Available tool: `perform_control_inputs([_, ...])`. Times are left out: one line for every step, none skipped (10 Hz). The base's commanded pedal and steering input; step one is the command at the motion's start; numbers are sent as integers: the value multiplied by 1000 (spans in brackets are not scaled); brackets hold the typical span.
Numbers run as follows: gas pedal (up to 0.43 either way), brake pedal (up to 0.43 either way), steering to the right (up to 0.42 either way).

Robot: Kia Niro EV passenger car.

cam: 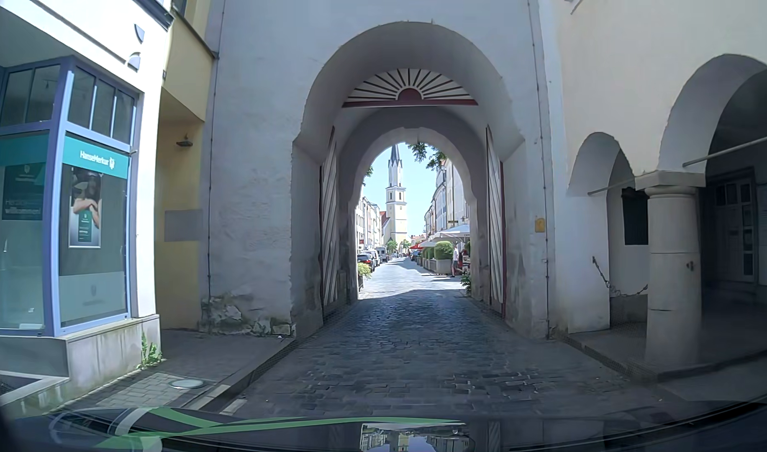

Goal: Follow the waypoints while adhering to traffic rules and regulations

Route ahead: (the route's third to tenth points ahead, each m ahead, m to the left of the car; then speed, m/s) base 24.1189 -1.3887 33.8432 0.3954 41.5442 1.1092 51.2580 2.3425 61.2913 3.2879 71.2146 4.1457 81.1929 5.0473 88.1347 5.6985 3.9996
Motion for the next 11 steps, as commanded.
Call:
perform_control_inputs([39, 0, -26])
perform_control_inputs([39, 0, -27])
perform_control_inputs([39, 0, -23])
perform_control_inputs([47, 0, -17])
perform_control_inputs([59, 0, -16])
perform_control_inputs([59, 0, -17])
perform_control_inputs([67, 0, -16])
perform_control_inputs([67, 0, -11])
perform_control_inputs([79, 0, -6])
perform_control_inputs([67, 0, -8])
perform_control_inputs([67, 0, -5])
